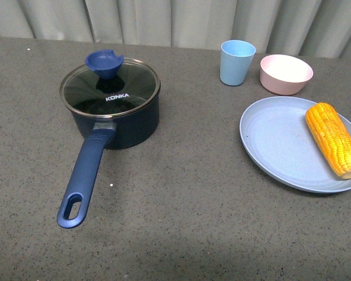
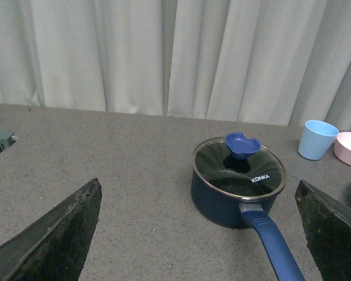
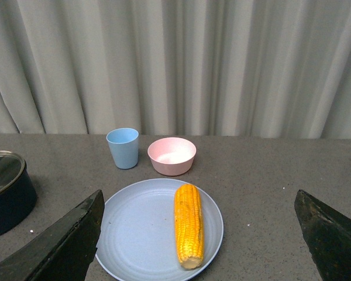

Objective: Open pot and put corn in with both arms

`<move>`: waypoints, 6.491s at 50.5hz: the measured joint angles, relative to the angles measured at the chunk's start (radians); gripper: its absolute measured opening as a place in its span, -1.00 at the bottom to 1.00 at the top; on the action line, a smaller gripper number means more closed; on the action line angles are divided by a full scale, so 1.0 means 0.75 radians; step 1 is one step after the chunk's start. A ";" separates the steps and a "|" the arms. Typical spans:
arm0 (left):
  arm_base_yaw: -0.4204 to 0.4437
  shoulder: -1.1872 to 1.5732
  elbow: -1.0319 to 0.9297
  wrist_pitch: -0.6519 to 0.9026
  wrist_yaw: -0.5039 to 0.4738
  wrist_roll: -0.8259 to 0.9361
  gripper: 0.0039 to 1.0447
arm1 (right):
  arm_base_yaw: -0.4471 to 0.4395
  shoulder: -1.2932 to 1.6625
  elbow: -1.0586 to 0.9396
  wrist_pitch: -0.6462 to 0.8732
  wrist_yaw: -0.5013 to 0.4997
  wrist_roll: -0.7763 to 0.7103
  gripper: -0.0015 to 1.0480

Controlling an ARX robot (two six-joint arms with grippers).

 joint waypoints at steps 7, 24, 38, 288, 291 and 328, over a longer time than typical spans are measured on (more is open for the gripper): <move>0.000 0.000 0.000 0.000 0.000 0.000 0.88 | 0.000 0.000 0.000 0.000 0.001 0.000 0.82; 0.000 0.000 0.000 0.000 0.000 0.000 0.88 | 0.000 0.000 0.000 0.000 0.000 0.000 0.82; 0.000 0.000 0.000 0.000 0.000 0.000 0.88 | 0.000 0.000 0.000 0.000 0.001 0.000 0.82; 0.274 2.715 0.912 1.554 -0.067 -0.350 0.88 | 0.000 0.000 0.000 0.000 0.000 0.000 0.82; 0.252 2.564 0.830 1.543 -0.084 -0.340 0.88 | 0.000 0.000 0.000 0.000 0.000 0.000 0.82; 0.033 1.568 0.132 1.392 0.005 -0.006 -0.93 | 0.000 0.000 0.000 0.000 0.001 0.000 0.82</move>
